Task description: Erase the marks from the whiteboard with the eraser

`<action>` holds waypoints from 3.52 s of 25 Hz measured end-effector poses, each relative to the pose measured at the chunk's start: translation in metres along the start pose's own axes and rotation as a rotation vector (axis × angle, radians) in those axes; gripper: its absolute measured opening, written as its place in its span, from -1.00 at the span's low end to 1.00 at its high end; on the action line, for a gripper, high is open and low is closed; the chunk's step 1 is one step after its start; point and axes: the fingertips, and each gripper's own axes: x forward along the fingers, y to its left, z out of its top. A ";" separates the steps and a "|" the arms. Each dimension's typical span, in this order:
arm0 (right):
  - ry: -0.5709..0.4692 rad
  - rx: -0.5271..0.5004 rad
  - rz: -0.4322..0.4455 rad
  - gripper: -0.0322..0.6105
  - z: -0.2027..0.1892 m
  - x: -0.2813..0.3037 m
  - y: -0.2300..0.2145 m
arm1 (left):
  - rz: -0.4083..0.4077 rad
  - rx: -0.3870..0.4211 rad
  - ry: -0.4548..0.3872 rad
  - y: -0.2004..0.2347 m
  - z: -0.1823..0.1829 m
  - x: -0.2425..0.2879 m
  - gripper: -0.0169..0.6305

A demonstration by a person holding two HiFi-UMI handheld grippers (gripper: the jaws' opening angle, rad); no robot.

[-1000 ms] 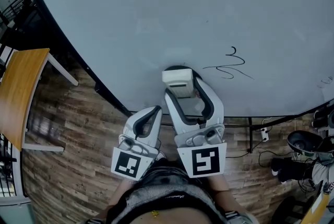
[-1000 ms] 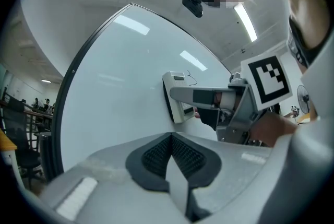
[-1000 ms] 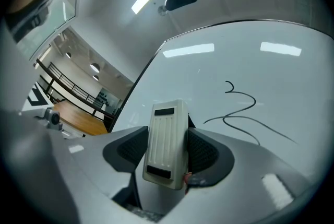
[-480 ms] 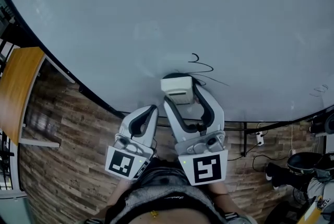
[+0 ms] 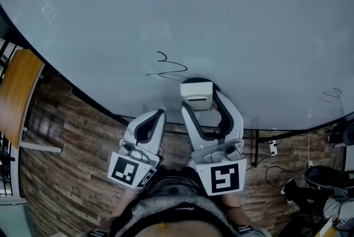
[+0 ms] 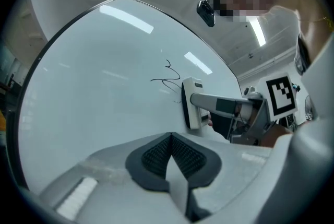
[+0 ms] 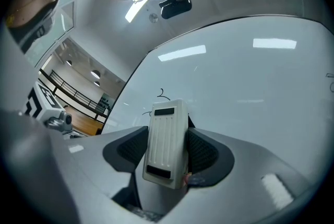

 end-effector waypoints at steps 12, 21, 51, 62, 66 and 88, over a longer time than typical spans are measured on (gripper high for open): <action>0.022 -0.011 0.004 -0.14 -0.011 -0.038 -0.045 | 0.058 -0.001 -0.007 -0.042 -0.005 0.015 -0.95; 0.015 -0.028 0.035 -0.14 -0.015 -0.046 -0.052 | 0.170 0.002 -0.012 -0.047 -0.010 0.004 -0.95; -0.027 -0.027 -0.013 -0.14 0.000 0.054 0.072 | -0.027 -0.019 -0.051 0.060 0.007 -0.011 -0.95; -0.018 -0.044 0.073 -0.15 -0.005 0.095 0.137 | -0.017 -0.018 -0.036 0.098 0.007 -0.046 -0.95; -0.023 -0.034 0.049 -0.14 -0.005 0.097 0.140 | -0.006 -0.010 -0.022 0.109 0.004 -0.059 -0.95; 0.030 -0.061 -0.052 -0.14 -0.010 0.032 0.040 | -0.064 -0.029 -0.039 0.043 0.012 -0.014 -0.95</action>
